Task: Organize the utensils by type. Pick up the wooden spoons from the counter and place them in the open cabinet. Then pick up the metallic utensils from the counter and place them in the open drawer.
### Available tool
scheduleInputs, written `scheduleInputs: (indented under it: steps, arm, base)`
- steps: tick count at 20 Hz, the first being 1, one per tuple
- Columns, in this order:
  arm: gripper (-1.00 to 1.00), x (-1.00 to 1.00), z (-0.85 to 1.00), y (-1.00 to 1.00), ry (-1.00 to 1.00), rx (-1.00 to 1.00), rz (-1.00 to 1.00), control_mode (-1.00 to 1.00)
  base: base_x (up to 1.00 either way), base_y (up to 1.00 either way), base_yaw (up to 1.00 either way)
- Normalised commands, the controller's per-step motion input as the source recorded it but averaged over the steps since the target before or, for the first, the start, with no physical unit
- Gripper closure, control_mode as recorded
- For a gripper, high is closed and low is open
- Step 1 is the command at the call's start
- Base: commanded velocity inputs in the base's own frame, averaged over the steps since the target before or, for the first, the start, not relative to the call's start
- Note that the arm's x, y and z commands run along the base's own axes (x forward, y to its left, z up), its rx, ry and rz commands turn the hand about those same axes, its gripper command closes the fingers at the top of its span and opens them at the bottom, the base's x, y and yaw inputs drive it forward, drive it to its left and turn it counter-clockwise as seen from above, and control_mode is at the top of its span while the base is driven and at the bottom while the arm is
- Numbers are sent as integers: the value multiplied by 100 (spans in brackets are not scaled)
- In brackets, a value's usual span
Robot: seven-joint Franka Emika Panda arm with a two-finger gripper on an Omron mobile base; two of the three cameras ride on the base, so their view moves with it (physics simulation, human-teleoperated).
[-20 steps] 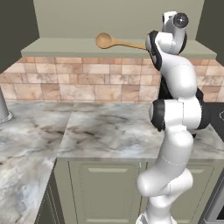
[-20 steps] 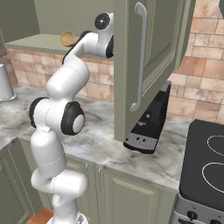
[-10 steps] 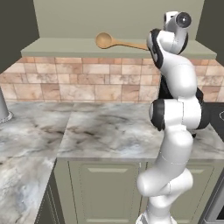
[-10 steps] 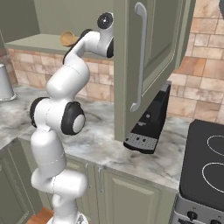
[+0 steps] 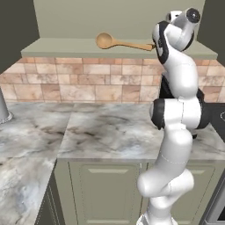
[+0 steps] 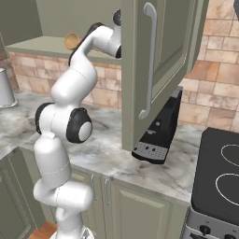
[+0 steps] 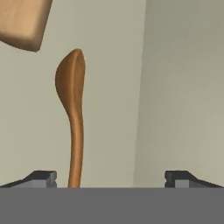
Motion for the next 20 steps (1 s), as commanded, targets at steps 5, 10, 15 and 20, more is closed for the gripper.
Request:
scheduleInputs:
  steps: [5, 10, 15, 20]
  arm:
    - [-100, -42, -16, 2, 0, 0, 9, -100]
    - [-100, -66, -26, 15, 0, 0, 1, -100]
    - [-100, -75, -42, 42, -2, 0, 0, -100]
    - [-100, -73, -34, 43, -4, 2, -3, -100]
  base:
    - [0, 0, 0]
    - [0, 0, 0]
    - [0, 0, 0]
    - [0, 0, 0]
